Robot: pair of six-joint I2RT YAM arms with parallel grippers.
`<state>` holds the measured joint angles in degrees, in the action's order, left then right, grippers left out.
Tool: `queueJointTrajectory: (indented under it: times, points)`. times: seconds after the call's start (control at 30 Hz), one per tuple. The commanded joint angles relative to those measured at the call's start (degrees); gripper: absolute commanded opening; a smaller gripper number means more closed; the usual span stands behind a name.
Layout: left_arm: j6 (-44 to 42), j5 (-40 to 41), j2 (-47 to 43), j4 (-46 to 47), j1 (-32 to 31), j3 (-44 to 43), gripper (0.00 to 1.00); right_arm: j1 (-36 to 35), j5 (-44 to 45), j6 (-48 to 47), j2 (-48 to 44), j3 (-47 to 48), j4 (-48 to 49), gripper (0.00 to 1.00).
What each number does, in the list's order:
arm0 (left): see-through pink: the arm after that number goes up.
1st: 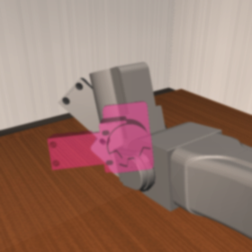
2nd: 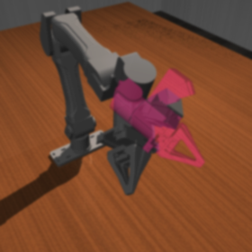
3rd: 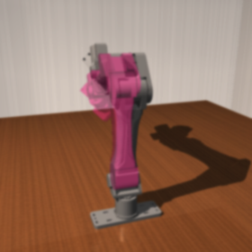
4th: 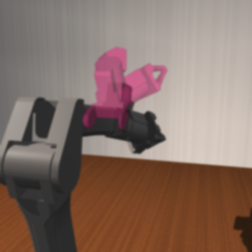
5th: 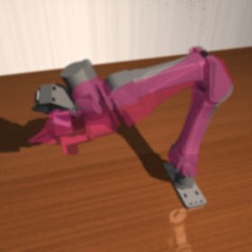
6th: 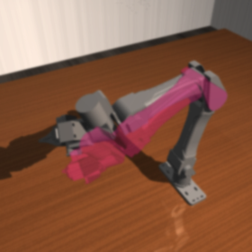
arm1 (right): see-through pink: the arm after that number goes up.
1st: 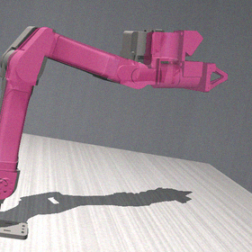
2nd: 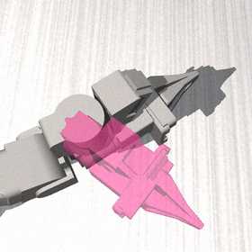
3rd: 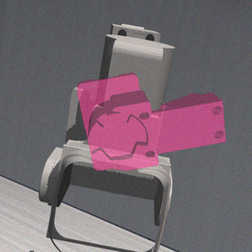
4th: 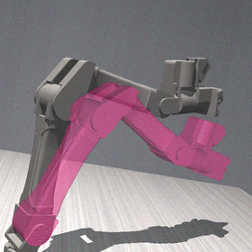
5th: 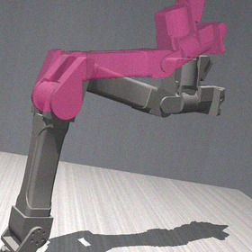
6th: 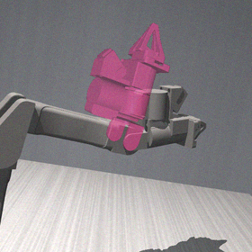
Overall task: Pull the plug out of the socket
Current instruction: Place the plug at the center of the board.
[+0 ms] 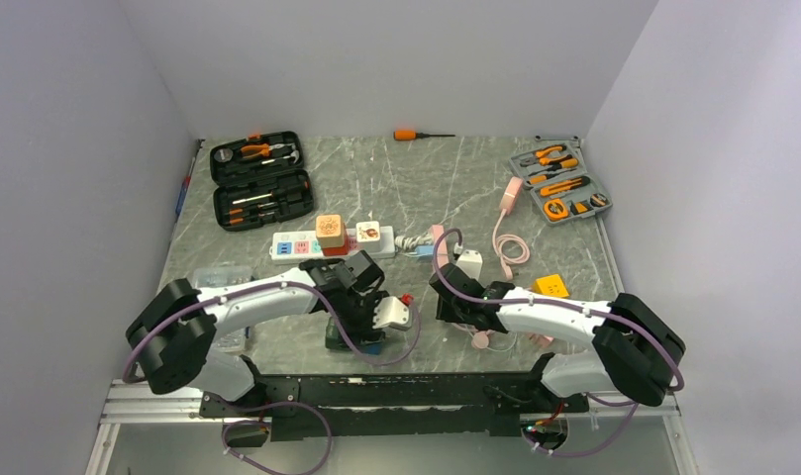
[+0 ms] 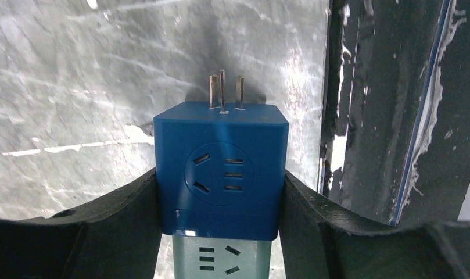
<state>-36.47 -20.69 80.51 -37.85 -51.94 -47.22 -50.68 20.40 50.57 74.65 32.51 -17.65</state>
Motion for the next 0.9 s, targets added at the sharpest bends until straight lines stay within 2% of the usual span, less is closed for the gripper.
queueJointTrajectory:
  times: [0.0,0.03,0.1,0.13,0.17,0.3,0.47,0.6,0.87]
  points:
    - [3.44,-0.17,4.28,3.27,-1.3,-3.84,0.28,-0.5,1.39,1.49,-1.53,0.01,0.5,0.0]
    - [3.69,-0.07,4.78,2.93,-1.34,-4.41,0.38,-0.59,1.66,1.97,-2.2,-0.61,0.05,0.0]
    - [4.25,-0.45,4.67,2.03,-1.36,-5.28,0.7,-0.86,2.21,2.88,-3.33,-1.5,-0.82,0.0]
    - [4.35,-0.67,4.06,1.65,-1.28,-5.67,0.79,-0.9,2.33,3.15,-3.81,-1.85,-1.01,0.0]
    - [4.47,-0.78,3.19,1.08,-1.25,-6.11,0.97,-0.93,2.4,3.4,-4.16,-2.26,-1.13,0.0]
    - [4.48,1.06,-0.64,-1.4,-0.21,-11.23,0.99,-1.89,2.39,3.26,-6.51,-3.9,0.49,0.0]
    - [4.64,0.52,-0.51,-3.3,4.4,-19.29,0.99,-2.78,1.25,1.18,-10.5,-6.17,6.2,0.0]
    - [3.72,3.63,1.36,1.63,7.54,-22.11,0.99,-3.02,1.02,0.2,-11.15,-5.36,6.14,0.0]
    - [2.58,2.38,9.51,14.44,9.43,-24.46,0.99,-5.89,3.68,0.3,-11.93,-5.45,5.83,0.0]
